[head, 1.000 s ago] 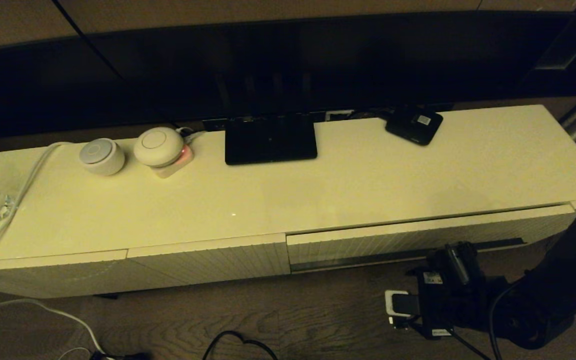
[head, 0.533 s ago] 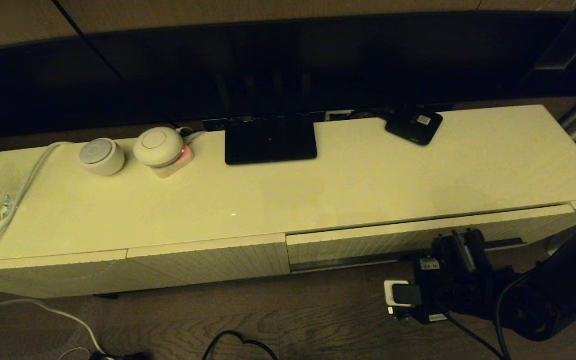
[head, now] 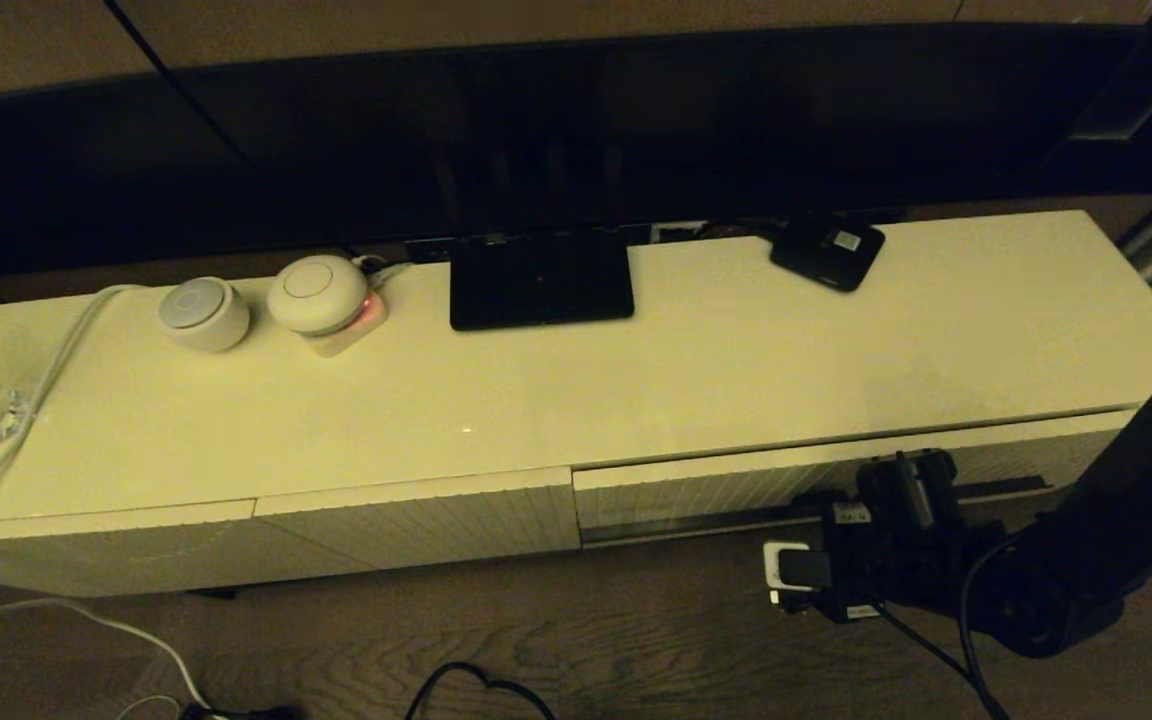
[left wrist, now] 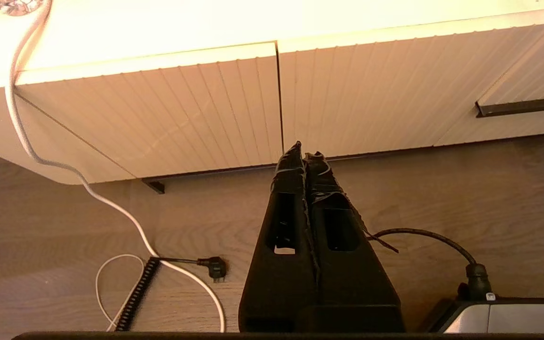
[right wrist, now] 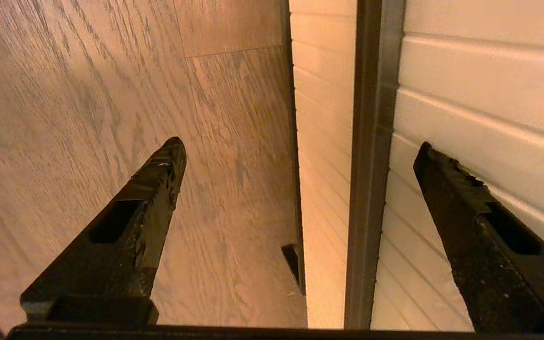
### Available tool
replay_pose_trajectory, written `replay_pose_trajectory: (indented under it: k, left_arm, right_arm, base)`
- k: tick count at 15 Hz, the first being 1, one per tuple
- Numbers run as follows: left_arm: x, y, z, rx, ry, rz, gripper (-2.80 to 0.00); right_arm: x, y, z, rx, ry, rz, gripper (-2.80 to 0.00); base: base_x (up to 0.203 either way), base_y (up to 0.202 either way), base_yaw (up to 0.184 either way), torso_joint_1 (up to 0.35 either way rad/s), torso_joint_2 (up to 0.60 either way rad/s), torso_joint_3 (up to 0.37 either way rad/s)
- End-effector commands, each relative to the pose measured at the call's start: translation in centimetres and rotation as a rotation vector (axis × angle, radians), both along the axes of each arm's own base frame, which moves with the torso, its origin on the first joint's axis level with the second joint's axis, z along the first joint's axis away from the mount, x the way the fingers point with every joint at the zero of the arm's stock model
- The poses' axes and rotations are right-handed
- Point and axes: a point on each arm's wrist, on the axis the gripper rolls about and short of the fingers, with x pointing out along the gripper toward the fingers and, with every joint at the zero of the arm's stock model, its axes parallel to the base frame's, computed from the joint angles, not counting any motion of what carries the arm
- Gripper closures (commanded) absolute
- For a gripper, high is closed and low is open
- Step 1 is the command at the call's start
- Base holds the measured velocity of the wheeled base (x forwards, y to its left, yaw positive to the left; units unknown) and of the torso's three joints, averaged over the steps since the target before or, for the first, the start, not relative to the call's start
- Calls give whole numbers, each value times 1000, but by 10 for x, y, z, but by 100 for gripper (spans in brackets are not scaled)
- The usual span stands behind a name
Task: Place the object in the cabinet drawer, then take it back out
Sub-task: Open the drawer
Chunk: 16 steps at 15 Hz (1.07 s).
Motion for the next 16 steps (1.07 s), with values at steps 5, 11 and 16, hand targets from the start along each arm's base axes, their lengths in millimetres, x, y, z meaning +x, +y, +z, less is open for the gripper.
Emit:
replay_pose_trajectory:
  k: [5, 11, 16]
  left_arm:
    - [0, 0, -1, 0, 3, 1, 0]
    - [0, 0, -1, 0, 3, 1, 0]
    - [0, 0, -1, 0, 3, 1, 0]
  right_arm:
    - [4, -11, -14, -13, 20, -27, -280]
    - [-6, -14, -26, -27, 73, -32, -280]
    - [-27, -15, -33, -41, 131, -14, -280]
  base:
    - [0, 0, 0, 0, 0, 0]
    - [0, 0, 0, 0, 0, 0]
    - [0, 0, 0, 0, 0, 0]
